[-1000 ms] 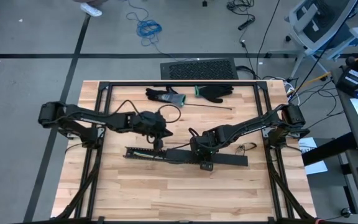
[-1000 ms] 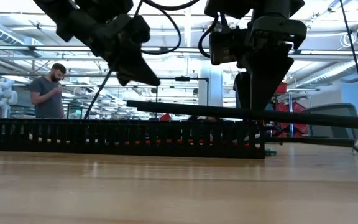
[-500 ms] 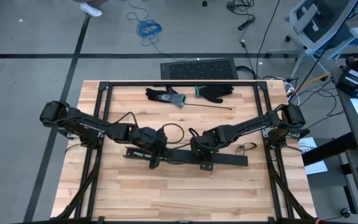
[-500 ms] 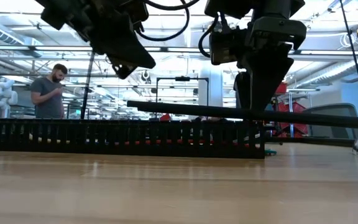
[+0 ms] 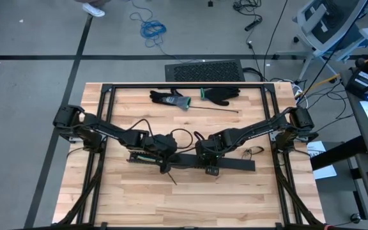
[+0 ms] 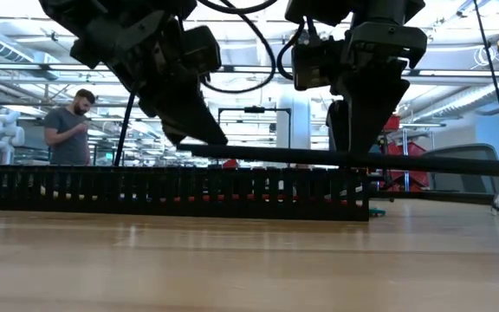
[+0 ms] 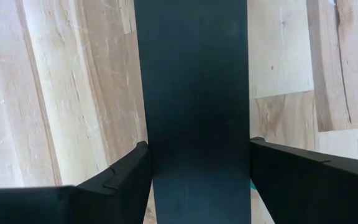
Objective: Ziptie cables
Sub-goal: Close the black cable duct
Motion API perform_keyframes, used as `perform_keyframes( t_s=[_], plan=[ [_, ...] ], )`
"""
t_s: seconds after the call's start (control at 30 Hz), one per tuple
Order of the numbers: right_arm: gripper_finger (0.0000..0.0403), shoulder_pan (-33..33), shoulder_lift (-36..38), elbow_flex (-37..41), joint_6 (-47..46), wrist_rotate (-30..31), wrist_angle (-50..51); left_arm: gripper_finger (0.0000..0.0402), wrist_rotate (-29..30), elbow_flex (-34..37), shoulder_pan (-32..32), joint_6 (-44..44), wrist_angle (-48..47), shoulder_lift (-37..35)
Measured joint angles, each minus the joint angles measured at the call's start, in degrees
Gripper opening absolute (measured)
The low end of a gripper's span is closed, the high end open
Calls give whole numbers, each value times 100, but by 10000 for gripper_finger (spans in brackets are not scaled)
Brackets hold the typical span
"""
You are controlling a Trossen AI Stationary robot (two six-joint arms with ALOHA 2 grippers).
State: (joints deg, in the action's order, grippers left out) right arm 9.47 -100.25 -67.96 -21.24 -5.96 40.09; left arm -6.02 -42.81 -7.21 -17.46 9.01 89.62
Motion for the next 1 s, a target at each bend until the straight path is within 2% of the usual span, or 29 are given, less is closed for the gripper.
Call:
perform_keyframes(
  t_s=[0.53,1.0],
  plan=[
    [231,77,0,0,-308,-212,-135,0,1,0,-112,-155,-104,94],
    [231,107,2,0,-416,166,-392,0,45,2,-108,-143,-207,96]
  ],
)
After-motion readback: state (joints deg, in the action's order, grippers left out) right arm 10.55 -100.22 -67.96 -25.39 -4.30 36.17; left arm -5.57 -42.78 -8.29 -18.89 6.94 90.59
